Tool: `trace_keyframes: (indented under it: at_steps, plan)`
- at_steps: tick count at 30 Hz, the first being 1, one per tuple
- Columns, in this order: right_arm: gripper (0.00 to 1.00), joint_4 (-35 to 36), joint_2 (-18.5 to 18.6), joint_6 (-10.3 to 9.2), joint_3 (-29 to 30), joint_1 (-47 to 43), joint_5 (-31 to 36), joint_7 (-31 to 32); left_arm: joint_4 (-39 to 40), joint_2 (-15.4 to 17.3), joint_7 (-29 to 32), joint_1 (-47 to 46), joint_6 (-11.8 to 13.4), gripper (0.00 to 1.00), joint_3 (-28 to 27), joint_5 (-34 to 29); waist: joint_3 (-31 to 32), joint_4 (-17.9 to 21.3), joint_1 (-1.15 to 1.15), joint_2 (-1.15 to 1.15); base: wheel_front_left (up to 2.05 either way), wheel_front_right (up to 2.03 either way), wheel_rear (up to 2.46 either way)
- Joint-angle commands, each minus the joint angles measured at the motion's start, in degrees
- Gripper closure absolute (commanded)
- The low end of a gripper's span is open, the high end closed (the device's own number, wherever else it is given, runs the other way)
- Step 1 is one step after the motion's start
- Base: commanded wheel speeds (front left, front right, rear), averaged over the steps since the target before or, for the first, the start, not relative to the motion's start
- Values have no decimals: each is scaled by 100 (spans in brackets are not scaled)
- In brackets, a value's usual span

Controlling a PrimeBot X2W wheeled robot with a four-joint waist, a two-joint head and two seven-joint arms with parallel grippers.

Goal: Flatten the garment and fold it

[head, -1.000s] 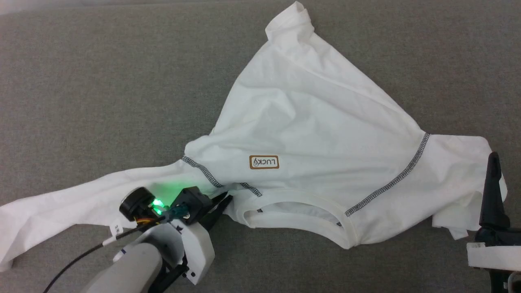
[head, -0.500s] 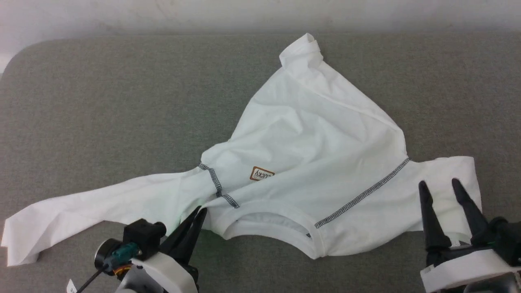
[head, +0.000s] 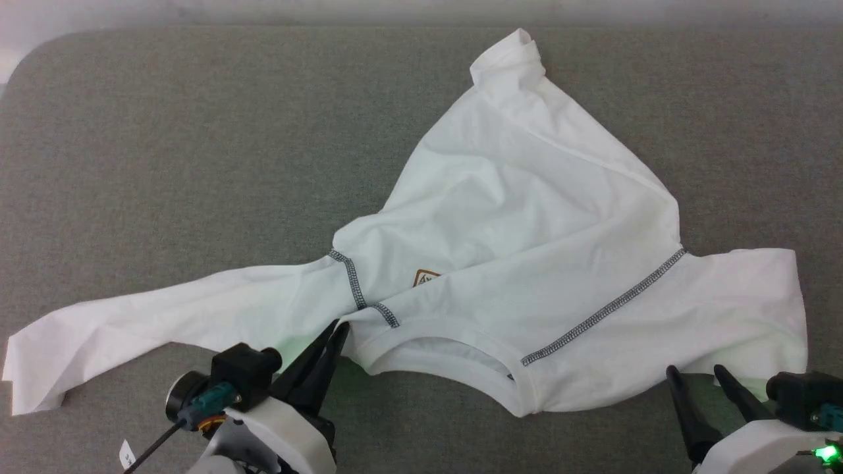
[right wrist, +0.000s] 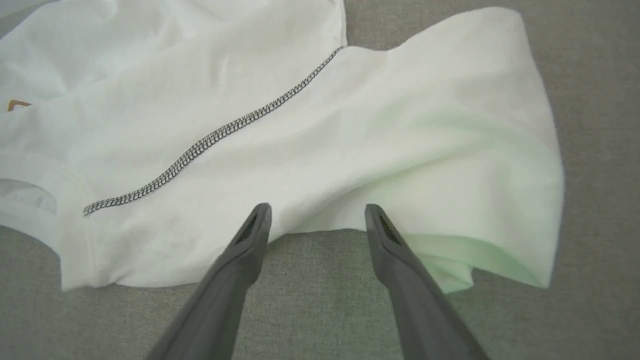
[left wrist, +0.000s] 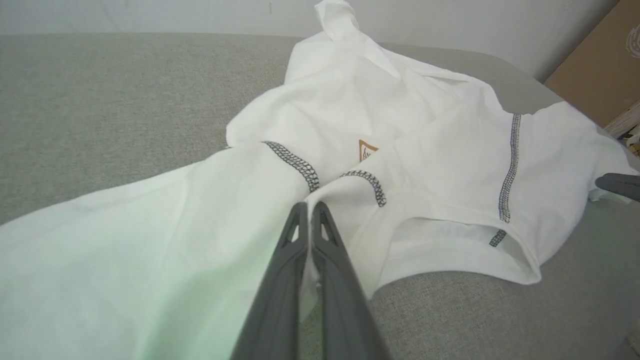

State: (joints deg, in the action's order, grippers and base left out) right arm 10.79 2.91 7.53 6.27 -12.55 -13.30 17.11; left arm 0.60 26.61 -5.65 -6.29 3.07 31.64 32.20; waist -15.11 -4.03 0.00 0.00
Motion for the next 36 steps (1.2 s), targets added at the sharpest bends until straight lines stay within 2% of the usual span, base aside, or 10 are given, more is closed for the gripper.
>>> trace_keyframes:
  at_steps: [1, 19, 20, 21, 22, 30, 36]
  plan:
    - [0, -29, -3, -4, -19, 9, -28, 8, -10, -26, -32, -95, -33, 100, 8, -32, -90, -34, 0, 0, 0, 0, 0]
    - [0, -652, -3, -4, -600, 543, -216, -153, -234, -132, -80, -439, -156, 100, 124, -34, -410, -312, 0, 0, 0, 0, 0]
    - [4, -674, -3, -4, -604, 580, -226, -191, -249, -139, -89, -445, -157, 100, 130, -33, -406, -320, 0, 0, 0, 0, 0]
    - [65, -684, -3, -4, -582, 616, -246, -262, -263, -146, -99, -449, -158, 100, 135, -32, -400, -327, 0, 0, 0, 0, 0]
    - [100, -707, -3, -4, -553, 641, -257, -311, -276, -154, -109, -453, -160, 100, 141, -30, -393, -333, 0, 0, 0, 0, 0]
    - [100, -755, -3, -4, -418, 729, -313, -587, -340, -193, -243, -430, -139, 100, 109, 35, -284, -281, 0, 0, 0, 0, 0]
    - [100, -715, -3, -4, -382, 830, -483, -1159, -258, -236, -554, -355, -42, 100, -49, 80, -18, -173, 0, 0, 0, 0, 0]
